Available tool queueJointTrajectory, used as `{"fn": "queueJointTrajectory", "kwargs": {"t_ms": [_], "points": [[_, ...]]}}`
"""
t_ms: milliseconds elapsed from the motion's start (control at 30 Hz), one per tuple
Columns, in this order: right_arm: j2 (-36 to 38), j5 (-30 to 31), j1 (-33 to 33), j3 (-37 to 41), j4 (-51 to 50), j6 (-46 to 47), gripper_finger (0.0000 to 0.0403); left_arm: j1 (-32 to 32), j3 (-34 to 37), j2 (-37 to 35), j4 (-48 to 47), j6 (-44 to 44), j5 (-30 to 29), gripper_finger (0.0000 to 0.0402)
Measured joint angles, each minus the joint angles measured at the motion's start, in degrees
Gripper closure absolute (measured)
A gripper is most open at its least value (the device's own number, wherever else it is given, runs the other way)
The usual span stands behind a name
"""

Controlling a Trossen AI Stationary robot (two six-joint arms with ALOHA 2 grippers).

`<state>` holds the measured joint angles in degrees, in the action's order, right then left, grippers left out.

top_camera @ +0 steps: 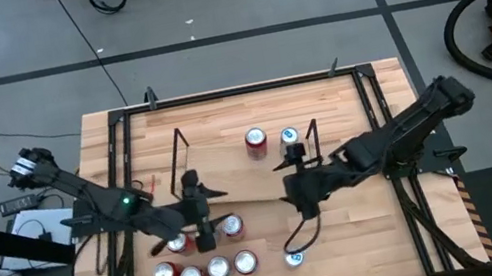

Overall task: Place canned beverage on shelf
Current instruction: Put the top red-white soda can on the shelf aligned with the red-black soda can

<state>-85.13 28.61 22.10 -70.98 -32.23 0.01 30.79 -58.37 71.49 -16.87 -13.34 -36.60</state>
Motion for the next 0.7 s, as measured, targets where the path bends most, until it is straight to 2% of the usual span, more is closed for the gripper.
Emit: {"fn": "queueJointTrajectory", "kwargs": {"t_ms": [167, 267, 367, 533, 700], "points": [[5.54, 0.42, 0.12, 8.99, 12.40, -1.60, 0.0034, -0.24, -7.09, 5.93, -11.03, -10.33, 4.73, 0.0141], [6.93, 0.27, 0.28, 12.80, 17.58, -2.73, 0.0034, -0.39, -11.68, 9.26, -16.71, -15.65, 7.66, 0.0117], [7.30, 0.14, 0.27, 15.55, 23.01, -3.84, 0.0034, -0.39, -15.21, 11.72, -20.28, -18.08, 7.86, 0.0090], [5.67, 0.05, 0.46, 18.14, 27.26, -4.72, 0.0034, -1.42, -20.93, 15.48, -26.87, -22.14, 8.46, 0.0066], [4.31, 0.10, 0.75, 19.17, 28.21, -5.64, 0.0034, -2.57, -26.11, 19.53, -34.39, -25.74, 11.02, 0.0063]]}}
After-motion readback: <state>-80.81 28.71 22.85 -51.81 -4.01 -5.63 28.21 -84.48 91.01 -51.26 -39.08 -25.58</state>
